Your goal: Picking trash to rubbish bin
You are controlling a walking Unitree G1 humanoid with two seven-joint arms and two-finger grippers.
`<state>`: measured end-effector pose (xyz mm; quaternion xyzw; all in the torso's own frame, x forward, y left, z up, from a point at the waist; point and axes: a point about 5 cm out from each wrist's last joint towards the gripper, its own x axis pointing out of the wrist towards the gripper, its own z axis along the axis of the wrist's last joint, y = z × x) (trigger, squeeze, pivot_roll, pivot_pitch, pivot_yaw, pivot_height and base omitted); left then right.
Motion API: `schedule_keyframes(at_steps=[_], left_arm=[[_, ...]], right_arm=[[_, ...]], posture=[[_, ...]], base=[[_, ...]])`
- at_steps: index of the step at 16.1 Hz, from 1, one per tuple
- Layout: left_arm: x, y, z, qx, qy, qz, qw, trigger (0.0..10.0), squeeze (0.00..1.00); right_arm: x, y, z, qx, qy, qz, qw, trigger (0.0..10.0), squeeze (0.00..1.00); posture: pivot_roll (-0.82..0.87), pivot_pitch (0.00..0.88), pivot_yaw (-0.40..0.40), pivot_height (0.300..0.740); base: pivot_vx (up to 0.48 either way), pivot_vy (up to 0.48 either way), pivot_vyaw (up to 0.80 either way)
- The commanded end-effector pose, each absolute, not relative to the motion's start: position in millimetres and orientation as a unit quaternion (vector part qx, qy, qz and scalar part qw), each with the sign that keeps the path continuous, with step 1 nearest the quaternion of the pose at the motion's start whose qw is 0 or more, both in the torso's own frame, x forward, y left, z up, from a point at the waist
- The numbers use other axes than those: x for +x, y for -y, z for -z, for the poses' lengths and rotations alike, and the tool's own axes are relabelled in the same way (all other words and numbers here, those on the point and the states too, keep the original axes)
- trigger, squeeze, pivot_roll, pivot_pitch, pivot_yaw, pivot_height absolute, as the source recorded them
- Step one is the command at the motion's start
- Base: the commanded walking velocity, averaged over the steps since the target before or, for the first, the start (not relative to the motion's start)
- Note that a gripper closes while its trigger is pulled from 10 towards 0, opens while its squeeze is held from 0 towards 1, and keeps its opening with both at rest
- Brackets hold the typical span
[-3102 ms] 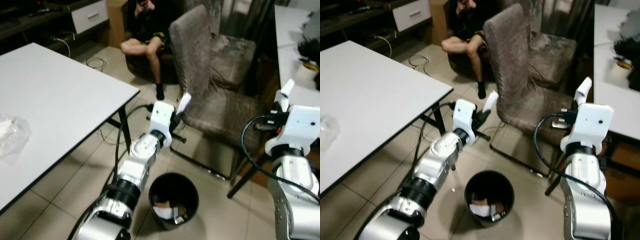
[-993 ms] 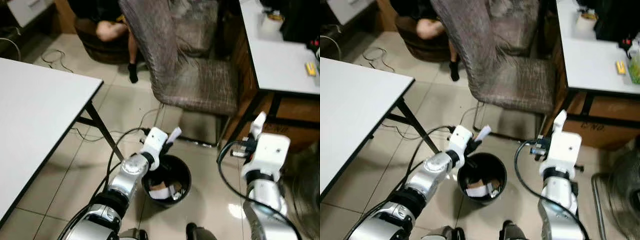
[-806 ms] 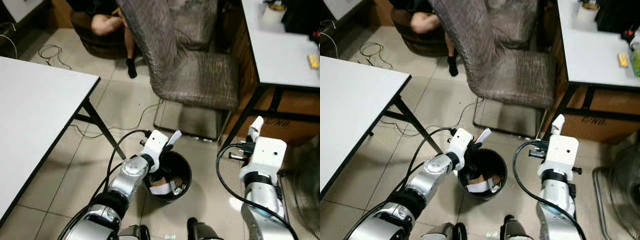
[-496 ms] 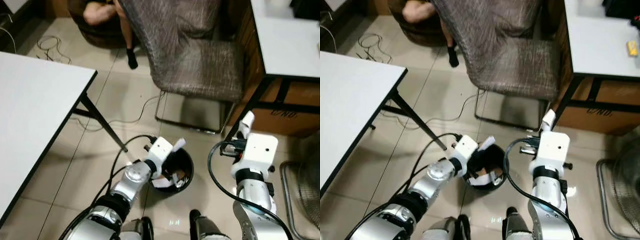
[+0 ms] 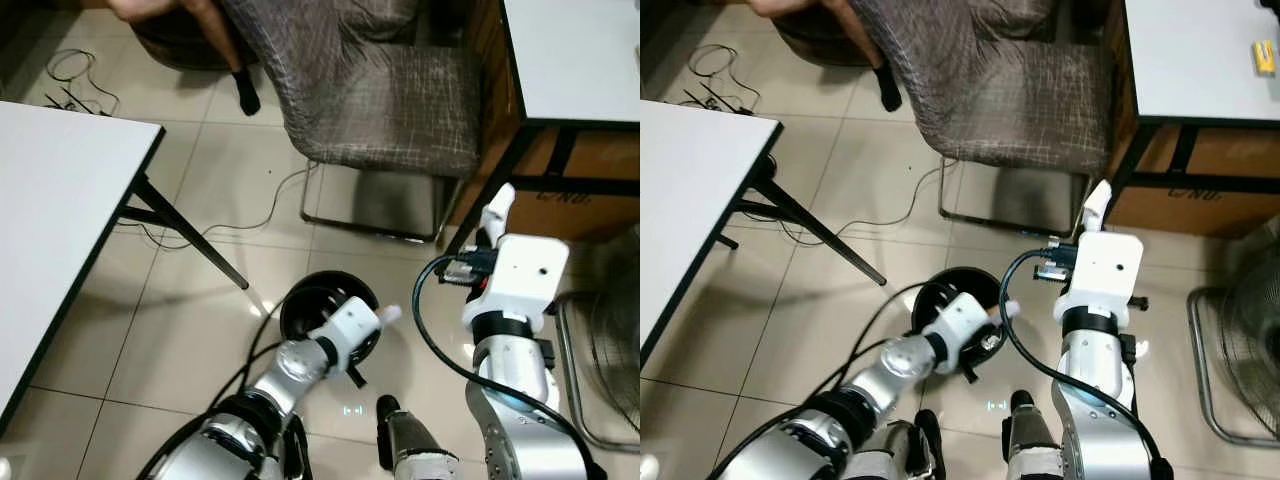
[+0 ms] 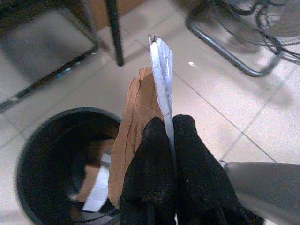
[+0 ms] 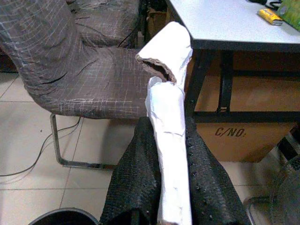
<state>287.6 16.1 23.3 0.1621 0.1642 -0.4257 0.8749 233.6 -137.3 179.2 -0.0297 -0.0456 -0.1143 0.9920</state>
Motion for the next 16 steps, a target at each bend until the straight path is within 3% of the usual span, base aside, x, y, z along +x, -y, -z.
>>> schedule_keyframes(at_steps=[1, 3, 9, 12, 16], left_arm=[[279, -15, -14, 0.170, -0.178, 0.427, 0.870, 4.2, 0.00], [280, -15, -14, 0.172, -0.174, 0.417, 0.875, 4.1, 0.00], [281, -29, -6, 0.207, -0.188, 0.370, 0.886, 6.3, 0.00], [285, -31, -9, 0.216, -0.174, 0.332, 0.902, 6.5, 0.00], [299, -36, -18, 0.212, -0.168, 0.290, 0.918, 7.6, 0.00]], right_arm=[[231, 127, -188, -0.008, 0.054, 0.110, 0.992, 10.0, 0.00], [231, 124, -192, -0.006, 0.061, 0.104, 0.993, 10.0, 0.00], [225, 121, -196, 0.006, 0.057, 0.102, 0.993, 10.0, 0.00], [224, 119, -201, 0.000, 0.064, 0.099, 0.993, 10.0, 0.00], [222, 119, -205, -0.001, 0.065, 0.098, 0.993, 10.0, 0.00]], posture=[[-0.20, 0.341, 0.121, 0.740], [-0.22, 0.340, 0.118, 0.740], [-0.24, 0.349, 0.109, 0.740], [-0.26, 0.354, 0.098, 0.740], [-0.27, 0.368, 0.094, 0.740]], base=[[0.000, 0.000, 0.00], [0.000, 0.000, 0.00], [0.000, 0.000, 0.00], [0.000, 0.000, 0.00], [0.000, 0.000, 0.00]])
